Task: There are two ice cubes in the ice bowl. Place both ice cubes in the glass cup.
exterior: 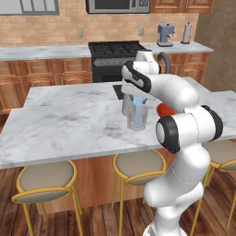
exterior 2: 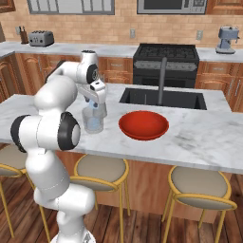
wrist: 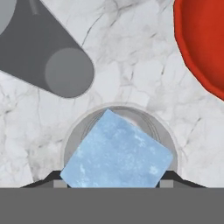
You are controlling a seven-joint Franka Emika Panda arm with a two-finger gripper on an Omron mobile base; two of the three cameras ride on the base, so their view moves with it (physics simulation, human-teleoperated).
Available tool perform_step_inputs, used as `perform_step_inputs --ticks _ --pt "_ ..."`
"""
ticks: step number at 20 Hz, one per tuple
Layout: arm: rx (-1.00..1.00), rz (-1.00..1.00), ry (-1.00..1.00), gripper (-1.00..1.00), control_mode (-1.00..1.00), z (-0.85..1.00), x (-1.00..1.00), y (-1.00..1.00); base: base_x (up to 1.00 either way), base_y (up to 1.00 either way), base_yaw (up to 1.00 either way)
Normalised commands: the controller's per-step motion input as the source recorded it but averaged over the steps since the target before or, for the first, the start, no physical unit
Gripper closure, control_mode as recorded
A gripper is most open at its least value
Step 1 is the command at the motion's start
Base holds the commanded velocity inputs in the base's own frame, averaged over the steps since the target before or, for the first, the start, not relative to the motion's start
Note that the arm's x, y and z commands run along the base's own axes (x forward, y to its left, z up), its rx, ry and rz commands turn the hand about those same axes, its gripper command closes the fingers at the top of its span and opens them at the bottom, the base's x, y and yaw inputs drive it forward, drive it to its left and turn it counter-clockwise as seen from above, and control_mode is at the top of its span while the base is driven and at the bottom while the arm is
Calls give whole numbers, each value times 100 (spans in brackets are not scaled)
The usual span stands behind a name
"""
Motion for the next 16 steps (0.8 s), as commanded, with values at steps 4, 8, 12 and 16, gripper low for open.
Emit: perform_step_inputs --ticks 4,8,12,16 --pt "-5 0 0 100 -100 -6 0 0 0 0 0" --pt "-5 1 0 100 -100 -11 -9 0 0 0 0" --pt "-1 1 0 100 -100 -8 -19 0 0 0 0" --pt "0 2 0 100 -100 -3 -24 0 0 0 0"
